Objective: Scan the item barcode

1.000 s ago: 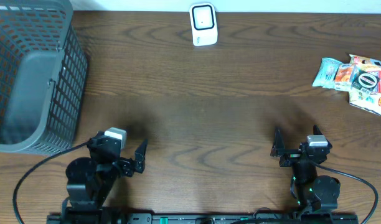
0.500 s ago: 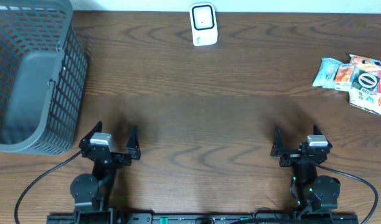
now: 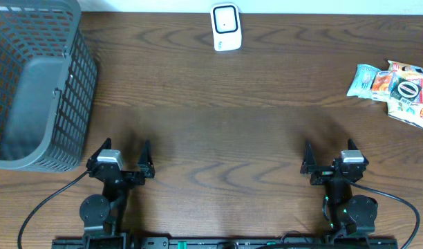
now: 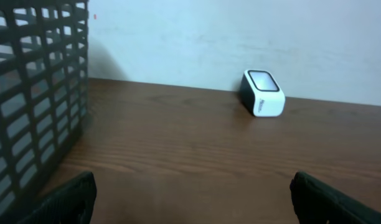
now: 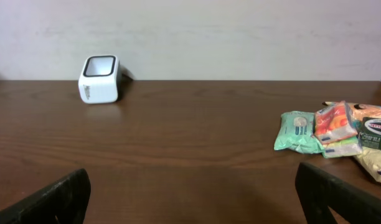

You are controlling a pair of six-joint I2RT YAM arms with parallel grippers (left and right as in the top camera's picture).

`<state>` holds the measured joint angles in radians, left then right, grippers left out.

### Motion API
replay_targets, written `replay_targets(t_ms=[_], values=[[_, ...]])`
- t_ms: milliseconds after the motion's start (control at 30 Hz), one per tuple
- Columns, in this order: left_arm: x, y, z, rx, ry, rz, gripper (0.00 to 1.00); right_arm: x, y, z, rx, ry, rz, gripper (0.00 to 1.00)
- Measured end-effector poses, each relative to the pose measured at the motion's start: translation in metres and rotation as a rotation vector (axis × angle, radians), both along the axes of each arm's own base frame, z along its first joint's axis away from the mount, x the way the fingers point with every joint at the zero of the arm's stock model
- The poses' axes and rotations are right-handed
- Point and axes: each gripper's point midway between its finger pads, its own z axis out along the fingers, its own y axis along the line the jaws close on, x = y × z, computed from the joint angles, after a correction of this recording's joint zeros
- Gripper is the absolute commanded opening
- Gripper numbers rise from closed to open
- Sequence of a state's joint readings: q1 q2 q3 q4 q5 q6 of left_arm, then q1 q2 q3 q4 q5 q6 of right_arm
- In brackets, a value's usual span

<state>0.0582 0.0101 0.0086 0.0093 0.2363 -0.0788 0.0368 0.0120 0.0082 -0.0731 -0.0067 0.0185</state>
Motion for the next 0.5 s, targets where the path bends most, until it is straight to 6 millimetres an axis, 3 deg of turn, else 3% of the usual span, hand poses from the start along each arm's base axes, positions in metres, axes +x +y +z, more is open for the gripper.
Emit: replay_targets(t_ms=[500], values=[[-0.001, -0.0078, -0.0007, 0.123, -0.011, -0.043, 0.98, 0.0, 0.0001, 0.0, 0.0, 0.0, 0.0, 0.99]])
